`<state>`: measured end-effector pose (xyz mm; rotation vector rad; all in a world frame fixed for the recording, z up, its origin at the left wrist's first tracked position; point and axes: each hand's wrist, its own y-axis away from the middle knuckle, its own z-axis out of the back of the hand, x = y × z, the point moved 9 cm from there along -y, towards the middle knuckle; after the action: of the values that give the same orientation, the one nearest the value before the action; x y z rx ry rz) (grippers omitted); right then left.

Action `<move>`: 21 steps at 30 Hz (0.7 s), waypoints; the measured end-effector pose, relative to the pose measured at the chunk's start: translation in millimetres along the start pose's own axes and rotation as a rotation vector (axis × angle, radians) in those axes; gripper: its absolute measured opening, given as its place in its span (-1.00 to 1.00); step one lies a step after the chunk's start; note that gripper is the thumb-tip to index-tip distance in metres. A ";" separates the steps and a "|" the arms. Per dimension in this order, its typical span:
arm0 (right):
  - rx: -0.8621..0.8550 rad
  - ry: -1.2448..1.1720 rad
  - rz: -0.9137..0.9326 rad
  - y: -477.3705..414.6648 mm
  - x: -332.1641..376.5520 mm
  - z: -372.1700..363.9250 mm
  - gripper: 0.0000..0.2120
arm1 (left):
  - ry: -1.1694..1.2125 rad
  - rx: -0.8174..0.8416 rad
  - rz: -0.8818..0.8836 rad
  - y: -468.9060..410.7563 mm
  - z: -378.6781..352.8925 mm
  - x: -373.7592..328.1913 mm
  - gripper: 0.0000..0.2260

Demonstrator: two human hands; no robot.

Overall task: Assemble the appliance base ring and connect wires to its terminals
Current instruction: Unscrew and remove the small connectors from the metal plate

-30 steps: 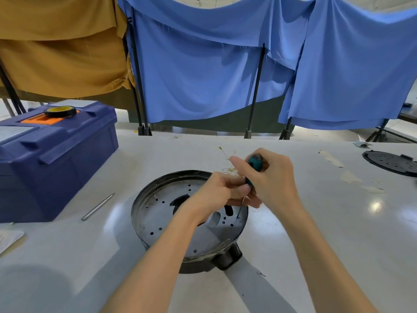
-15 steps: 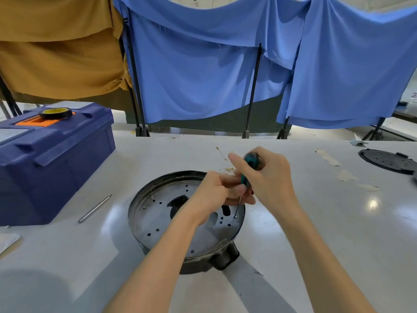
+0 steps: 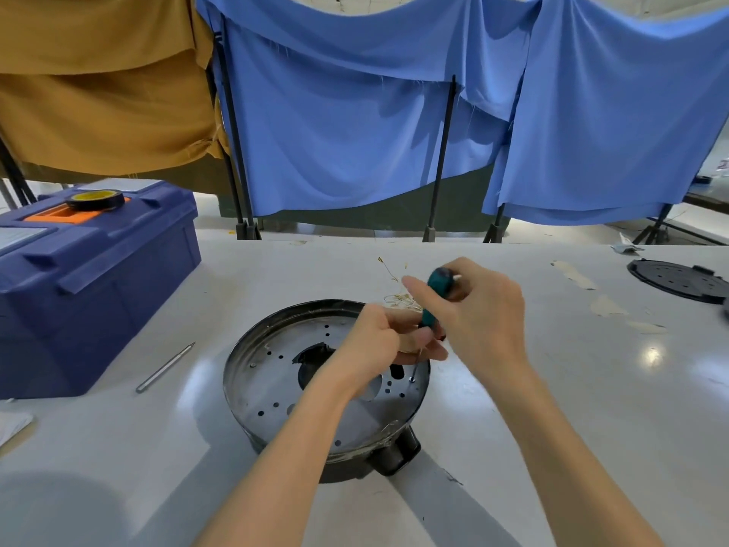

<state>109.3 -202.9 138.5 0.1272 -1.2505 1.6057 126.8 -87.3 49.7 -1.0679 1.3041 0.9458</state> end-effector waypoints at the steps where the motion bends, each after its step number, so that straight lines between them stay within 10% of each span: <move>1: 0.192 -0.188 -0.019 -2.2 0.9 -10.5 -0.76 | 0.012 0.004 0.005 0.5 4.0 2.2 -0.85; 4: 0.425 -0.471 0.044 3.3 15.0 -22.3 -0.76 | 0.053 0.021 0.008 4.0 7.8 4.1 -0.85; 13: -0.393 0.182 0.132 20.1 24.4 19.5 -0.74 | 0.022 0.003 -0.046 0.3 -5.2 -7.6 -0.84; 19: 0.480 -0.425 0.045 3.3 16.5 -25.4 -0.73 | 0.088 0.010 -0.029 5.7 7.8 -2.7 -0.83; 21: 0.454 -0.418 0.101 2.8 16.9 -24.1 -0.78 | 0.108 0.008 -0.032 7.1 10.6 -1.7 -0.86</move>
<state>111.1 -173.5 136.3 0.7250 -1.1877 1.9984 122.7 -75.1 50.6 -1.1435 1.3741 0.8685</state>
